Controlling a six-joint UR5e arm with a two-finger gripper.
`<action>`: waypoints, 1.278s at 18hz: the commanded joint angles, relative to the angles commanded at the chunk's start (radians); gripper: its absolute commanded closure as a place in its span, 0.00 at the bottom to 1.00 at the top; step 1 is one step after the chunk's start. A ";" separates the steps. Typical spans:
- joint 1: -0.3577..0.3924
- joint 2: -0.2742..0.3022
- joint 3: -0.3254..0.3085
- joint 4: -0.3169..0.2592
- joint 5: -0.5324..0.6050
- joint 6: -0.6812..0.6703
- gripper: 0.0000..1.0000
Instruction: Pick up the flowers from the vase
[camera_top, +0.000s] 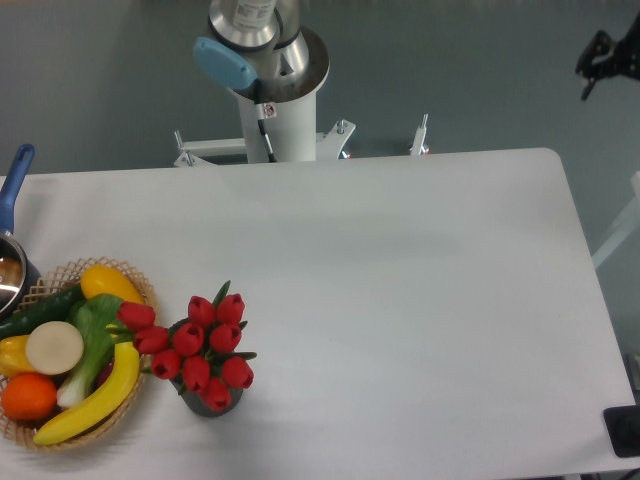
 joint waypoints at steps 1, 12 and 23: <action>0.000 0.000 0.000 0.000 -0.002 0.000 0.00; -0.034 0.052 -0.101 0.075 -0.014 -0.002 0.00; -0.055 0.199 -0.359 0.305 -0.446 -0.081 0.00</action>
